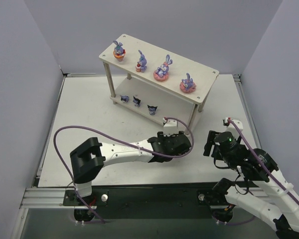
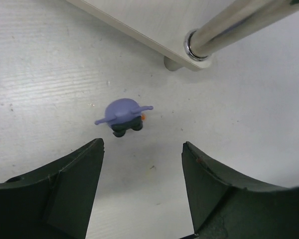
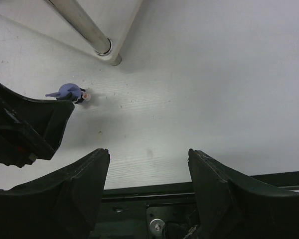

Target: Place and organize the plastic toys onto the shelf

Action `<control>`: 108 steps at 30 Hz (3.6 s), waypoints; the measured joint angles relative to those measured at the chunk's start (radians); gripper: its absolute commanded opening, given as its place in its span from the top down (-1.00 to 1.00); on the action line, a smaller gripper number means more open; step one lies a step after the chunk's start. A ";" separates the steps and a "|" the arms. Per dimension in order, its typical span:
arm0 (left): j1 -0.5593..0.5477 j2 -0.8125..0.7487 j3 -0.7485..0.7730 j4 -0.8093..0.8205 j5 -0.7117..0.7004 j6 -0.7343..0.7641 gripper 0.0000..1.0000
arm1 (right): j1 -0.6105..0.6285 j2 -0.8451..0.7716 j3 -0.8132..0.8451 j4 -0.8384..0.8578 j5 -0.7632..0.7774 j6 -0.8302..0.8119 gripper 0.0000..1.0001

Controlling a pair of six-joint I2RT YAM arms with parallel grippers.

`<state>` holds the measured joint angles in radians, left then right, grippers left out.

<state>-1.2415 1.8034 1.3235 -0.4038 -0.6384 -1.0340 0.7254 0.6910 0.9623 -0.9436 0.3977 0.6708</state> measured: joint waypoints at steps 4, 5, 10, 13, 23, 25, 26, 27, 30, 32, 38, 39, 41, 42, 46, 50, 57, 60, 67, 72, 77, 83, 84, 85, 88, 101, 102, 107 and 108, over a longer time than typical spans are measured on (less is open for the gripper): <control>-0.019 0.045 0.050 -0.068 -0.006 -0.056 -0.38 | -0.006 -0.034 0.008 -0.023 0.016 0.012 -0.32; -0.019 0.050 0.051 -0.084 -0.008 -0.069 -0.38 | -0.006 -0.038 0.008 -0.029 0.018 0.014 -0.32; -0.018 0.077 0.057 -0.136 -0.008 -0.116 -0.38 | -0.007 -0.059 0.008 -0.047 0.018 0.019 -0.31; -0.018 0.111 0.062 -0.143 -0.004 -0.139 -0.38 | -0.011 -0.074 0.008 -0.056 0.018 0.021 -0.31; -0.010 0.176 0.065 -0.132 -0.004 -0.143 -0.50 | -0.011 -0.092 0.008 -0.072 0.017 0.024 -0.31; -0.006 0.176 0.065 -0.127 -0.005 -0.141 -0.50 | -0.011 -0.092 0.008 -0.072 0.017 0.026 -0.31; -0.006 0.176 0.065 -0.124 -0.006 -0.140 -0.50 | -0.011 -0.092 0.008 -0.072 0.017 0.028 -0.31; -0.004 0.177 0.065 -0.121 -0.007 -0.140 -0.50 | -0.011 -0.092 0.008 -0.072 0.016 0.029 -0.31; 0.000 0.178 0.065 -0.110 -0.009 -0.137 -0.50 | -0.011 -0.092 0.008 -0.072 0.016 0.030 -0.31; 0.002 0.178 0.065 -0.103 -0.010 -0.135 -0.47 | -0.011 -0.094 0.008 -0.072 0.016 0.030 -0.31; 0.006 0.188 0.072 -0.087 -0.012 -0.132 -0.36 | -0.011 -0.101 0.008 -0.072 0.014 0.031 -0.31; 0.006 0.191 0.074 -0.084 -0.012 -0.131 -0.36 | -0.011 -0.101 0.008 -0.072 0.014 0.030 -0.31; 0.006 0.195 0.079 -0.083 -0.012 -0.128 -0.34 | -0.011 -0.101 0.008 -0.072 0.014 0.030 -0.31; 0.006 0.196 0.081 -0.083 -0.012 -0.127 -0.33 | -0.011 -0.101 0.008 -0.072 0.014 0.030 -0.31; 0.006 0.199 0.090 -0.079 -0.013 -0.124 -0.30 | -0.011 -0.101 0.007 -0.072 0.014 0.030 -0.31; 0.007 0.201 0.093 -0.077 -0.019 -0.122 -0.29 | -0.011 -0.105 0.006 -0.072 0.013 0.030 -0.30; 0.011 0.209 0.101 -0.077 -0.029 -0.118 -0.25 | -0.011 -0.113 0.006 -0.073 0.013 0.030 -0.30; 0.016 0.209 0.101 -0.077 -0.036 -0.116 -0.24 | -0.011 -0.113 0.005 -0.073 0.013 0.030 -0.30; 0.028 0.209 0.101 -0.077 -0.042 -0.114 -0.20 | -0.011 -0.114 0.000 -0.075 0.013 0.030 -0.30; 0.033 0.209 0.101 -0.076 -0.042 -0.114 -0.11 | -0.011 -0.121 -0.005 -0.076 0.012 0.030 -0.30; 0.034 0.209 0.101 -0.070 -0.042 -0.111 -0.01 | -0.011 -0.124 -0.005 -0.079 0.012 0.030 -0.30; 0.034 0.209 0.101 -0.069 -0.042 -0.110 0.09 | -0.011 -0.127 -0.006 -0.079 0.012 0.030 -0.30; 0.034 0.209 0.101 -0.069 -0.042 -0.110 0.13 | -0.011 -0.127 -0.006 -0.079 0.012 0.030 -0.30; 0.034 0.209 0.101 -0.068 -0.042 -0.109 0.14 | -0.011 -0.129 -0.006 -0.079 0.012 0.030 -0.30; 0.034 0.209 0.101 -0.066 -0.042 -0.105 0.22 | -0.011 -0.132 -0.006 -0.079 0.012 0.031 -0.30; 0.034 0.162 0.003 0.050 -0.064 0.034 0.50 | -0.011 -0.135 -0.007 -0.079 0.013 0.033 -0.30; 0.034 0.156 -0.005 0.050 -0.070 0.048 0.50 | -0.011 -0.135 -0.007 -0.079 0.013 0.033 -0.30; 0.040 0.128 -0.034 0.073 -0.085 0.133 0.52 | -0.011 -0.135 -0.008 -0.079 0.013 0.033 -0.30; 0.043 0.116 -0.044 0.088 -0.082 0.156 0.52 | -0.011 -0.135 -0.008 -0.079 0.013 0.033 -0.30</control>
<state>-1.1980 1.9190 1.2793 -0.3161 -0.7200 -0.8783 0.7139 0.5560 0.9543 -1.0225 0.4110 0.7040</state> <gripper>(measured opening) 0.542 0.652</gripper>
